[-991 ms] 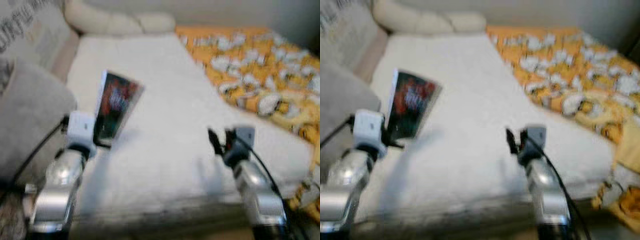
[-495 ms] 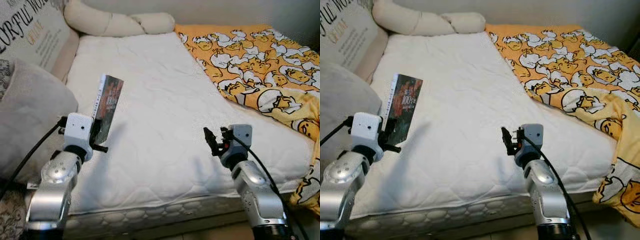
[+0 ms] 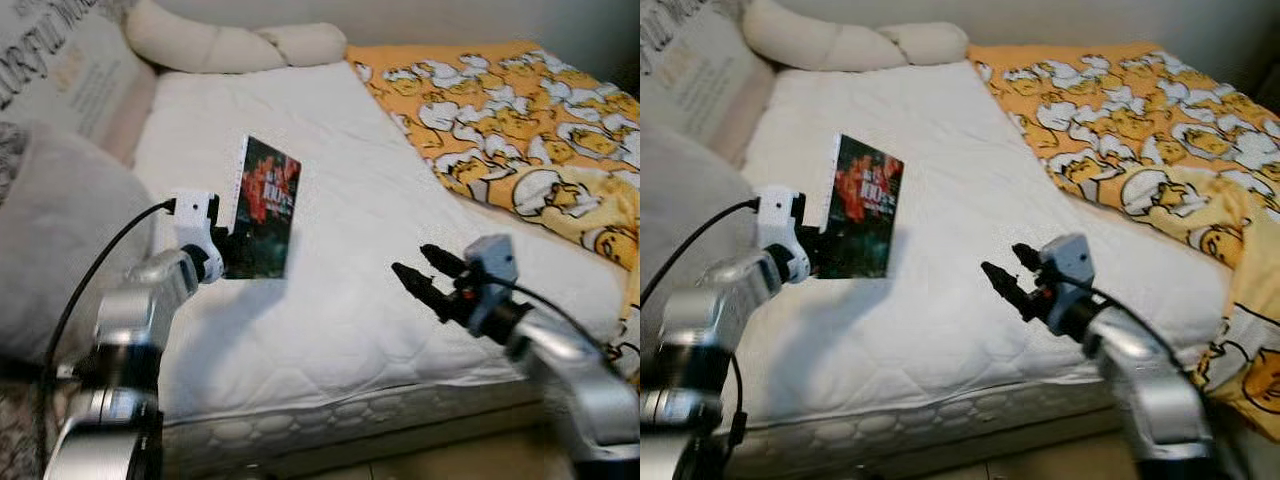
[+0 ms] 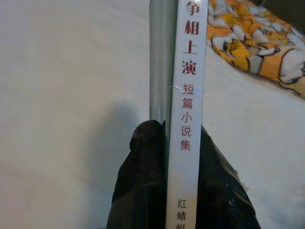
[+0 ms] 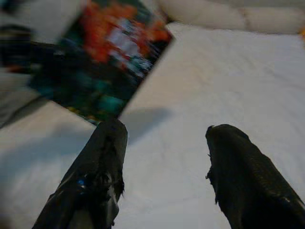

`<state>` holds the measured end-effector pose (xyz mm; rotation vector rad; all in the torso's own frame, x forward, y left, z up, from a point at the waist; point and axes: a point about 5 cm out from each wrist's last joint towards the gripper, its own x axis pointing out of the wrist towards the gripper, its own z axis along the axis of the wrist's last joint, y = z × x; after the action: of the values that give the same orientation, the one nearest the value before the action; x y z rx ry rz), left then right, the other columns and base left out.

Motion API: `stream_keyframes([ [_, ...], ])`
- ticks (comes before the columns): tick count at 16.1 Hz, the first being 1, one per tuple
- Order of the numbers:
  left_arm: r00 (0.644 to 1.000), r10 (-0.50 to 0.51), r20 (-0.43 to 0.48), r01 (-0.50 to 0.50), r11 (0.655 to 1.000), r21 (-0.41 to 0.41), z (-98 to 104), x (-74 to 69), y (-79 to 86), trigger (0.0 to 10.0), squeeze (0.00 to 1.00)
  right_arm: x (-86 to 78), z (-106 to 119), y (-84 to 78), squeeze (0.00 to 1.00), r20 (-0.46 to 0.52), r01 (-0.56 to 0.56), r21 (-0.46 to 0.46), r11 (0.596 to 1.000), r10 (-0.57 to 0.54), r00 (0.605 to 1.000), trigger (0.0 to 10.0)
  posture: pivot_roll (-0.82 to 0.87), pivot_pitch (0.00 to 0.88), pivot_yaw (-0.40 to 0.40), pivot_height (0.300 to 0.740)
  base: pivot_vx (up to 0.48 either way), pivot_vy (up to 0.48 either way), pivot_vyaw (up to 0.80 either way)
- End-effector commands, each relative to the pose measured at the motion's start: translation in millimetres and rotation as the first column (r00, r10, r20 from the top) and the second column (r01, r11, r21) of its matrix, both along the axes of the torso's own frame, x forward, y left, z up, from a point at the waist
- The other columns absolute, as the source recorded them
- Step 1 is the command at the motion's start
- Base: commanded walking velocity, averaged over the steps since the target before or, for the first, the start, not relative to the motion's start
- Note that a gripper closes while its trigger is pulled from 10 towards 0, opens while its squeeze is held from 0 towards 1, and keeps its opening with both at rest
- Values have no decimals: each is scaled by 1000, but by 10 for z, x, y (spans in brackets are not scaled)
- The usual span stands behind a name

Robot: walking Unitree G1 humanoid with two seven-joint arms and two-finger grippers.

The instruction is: Clean up the room

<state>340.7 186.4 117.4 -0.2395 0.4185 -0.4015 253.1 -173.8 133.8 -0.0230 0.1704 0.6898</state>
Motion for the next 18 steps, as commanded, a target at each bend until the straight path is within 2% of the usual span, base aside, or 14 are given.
stream_keyframes([
  [1, 998, 19, -59, -22, 998, -56, -72, 11, 57, 10000, 0, -45, 68, -21, 0, -11, -36, 8, 999, 36, 999, 10000, -107, 0, 7, 740, 0, 0, 0],
  [3, 978, 74, -195, -100, 987, -128, -294, -4, 118, 10000, 0, -120, 137, -51, 0, -35, -90, 2, 996, 90, 995, 10000, -126, 0, -2, 740, 0, 0, 0],
  [5, 946, 145, -291, -193, 971, -144, -499, -50, 175, 10000, 0, -195, 175, -56, 0, -81, -147, 6, 989, 147, 986, 10000, -149, 0, -13, 740, 0, 0, 0],
  [6, 937, 155, -312, -205, 970, -132, -558, -69, 185, 10000, 0, -223, 182, -57, 0, -101, -173, -5, 985, 172, 980, 10000, -155, 0, -15, 740, 0, 0, 0],
  [8, 915, 195, -354, -209, 978, 0, -736, -147, 242, 10000, 0, -315, 204, -50, 0, -158, -256, -40, 966, 247, 956, 10000, -191, 0, -16, 740, 0, 0, 0],
  [10, 907, 230, -352, -209, 973, 97, -768, -153, 308, 10000, 0, -381, 233, -36, 0, -210, -349, -67, 935, 329, 921, 10000, -212, 0, -11, 740, 0, 0, 0],
  [12, 899, 266, -348, -206, 958, 201, -810, -190, 409, 10000, 0, -402, 226, -56, 0, -235, -368, -107, 924, 336, 912, 10000, -225, 0, -7, 740, 0, 0, 0],
  [16, 870, 345, -353, -245, 923, 296, -848, -267, 611, 10000, 0, -428, 229, -62, 0, -246, -384, -117, 916, 348, 905, 10000, -211, 0, -11, 740, 0, 0, 0],
  [17, 865, 357, -352, -253, 917, 309, -854, -285, 653, 10000, 694, -419, 217, -48, 0, -251, -395, -116, 911, 358, 899, 10000, -196, 0, -23, 740, 0, 0, 0],
  [18, 860, 369, -353, -262, 912, 315, -862, -306, 694, 10000, 694, -412, 201, -30, 0, -253, -397, -115, 910, 360, 898, 10000, -187, 0, -29, 740, 0, 0, 0],
])
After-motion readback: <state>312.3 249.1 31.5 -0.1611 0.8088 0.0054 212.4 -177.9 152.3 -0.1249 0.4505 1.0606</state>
